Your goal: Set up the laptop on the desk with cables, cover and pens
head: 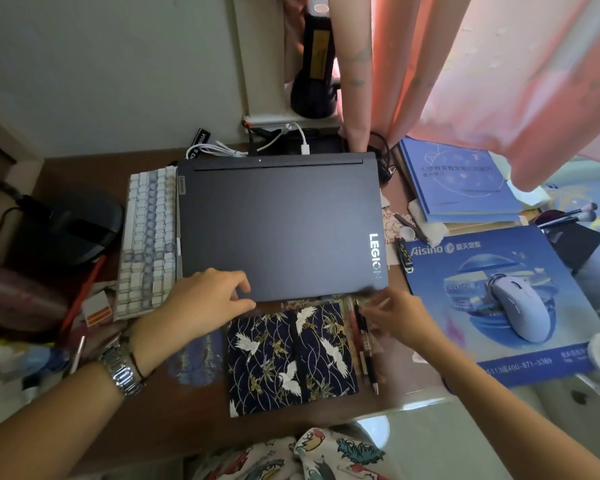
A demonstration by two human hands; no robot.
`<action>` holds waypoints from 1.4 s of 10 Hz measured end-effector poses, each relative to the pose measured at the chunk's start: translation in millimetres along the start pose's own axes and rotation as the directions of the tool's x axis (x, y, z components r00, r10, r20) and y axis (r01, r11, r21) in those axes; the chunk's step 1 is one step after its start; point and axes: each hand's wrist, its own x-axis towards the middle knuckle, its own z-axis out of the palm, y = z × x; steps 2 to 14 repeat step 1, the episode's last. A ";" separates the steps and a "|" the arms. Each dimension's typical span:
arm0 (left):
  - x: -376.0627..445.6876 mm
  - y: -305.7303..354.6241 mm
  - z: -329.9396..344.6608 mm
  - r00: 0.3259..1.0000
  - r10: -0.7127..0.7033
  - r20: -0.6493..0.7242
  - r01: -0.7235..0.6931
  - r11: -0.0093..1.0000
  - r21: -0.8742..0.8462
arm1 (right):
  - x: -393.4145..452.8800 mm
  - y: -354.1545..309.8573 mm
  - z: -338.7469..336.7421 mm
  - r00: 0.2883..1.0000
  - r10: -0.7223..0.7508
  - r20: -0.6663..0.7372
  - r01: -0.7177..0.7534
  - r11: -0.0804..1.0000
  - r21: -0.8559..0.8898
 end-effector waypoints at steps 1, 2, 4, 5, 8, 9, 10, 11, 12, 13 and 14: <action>1.7 -4.1 -20.1 1.000 -0.023 -0.007 0.023 0.999 -0.026 | -2.5 -25.8 -26.0 0.998 -0.056 -0.009 0.053 0.980 -0.194; 1.7 -4.1 -20.1 1.000 -0.023 -0.007 0.023 0.999 -0.026 | -2.5 -25.8 -26.0 0.998 -0.056 -0.009 0.053 0.980 -0.194; 1.7 -4.1 -20.1 1.000 -0.023 -0.007 0.023 0.999 -0.026 | -2.5 -25.8 -26.0 0.998 -0.056 -0.009 0.053 0.980 -0.194; 1.7 -4.1 -20.1 1.000 -0.023 -0.007 0.023 0.999 -0.026 | -2.5 -25.8 -26.0 0.998 -0.056 -0.009 0.053 0.980 -0.194; 1.7 -4.1 -20.1 1.000 -0.023 -0.007 0.023 0.999 -0.026 | -2.5 -25.8 -26.0 0.998 -0.056 -0.009 0.053 0.980 -0.194; 1.7 -4.1 -20.1 1.000 -0.023 -0.007 0.023 0.999 -0.026 | -2.5 -25.8 -26.0 0.998 -0.056 -0.009 0.053 0.980 -0.194; 1.7 -4.1 -20.1 1.000 -0.023 -0.007 0.023 0.999 -0.026 | -2.5 -25.8 -26.0 0.998 -0.056 -0.009 0.053 0.980 -0.194; 1.7 -4.1 -20.1 1.000 -0.023 -0.007 0.023 0.999 -0.026 | -2.5 -25.8 -26.0 0.998 -0.056 -0.009 0.053 0.980 -0.194; 1.7 -4.1 -20.1 1.000 -0.023 -0.007 0.023 0.999 -0.026 | -2.5 -25.8 -26.0 0.998 -0.056 -0.009 0.053 0.980 -0.194; 1.7 -4.1 -20.1 1.000 -0.023 -0.007 0.023 0.999 -0.026 | -2.5 -25.8 -26.0 0.998 -0.056 -0.009 0.053 0.980 -0.194; 1.7 -4.1 -20.1 1.000 -0.023 -0.007 0.023 0.999 -0.026 | -2.5 -25.8 -26.0 0.998 -0.056 -0.009 0.053 0.980 -0.194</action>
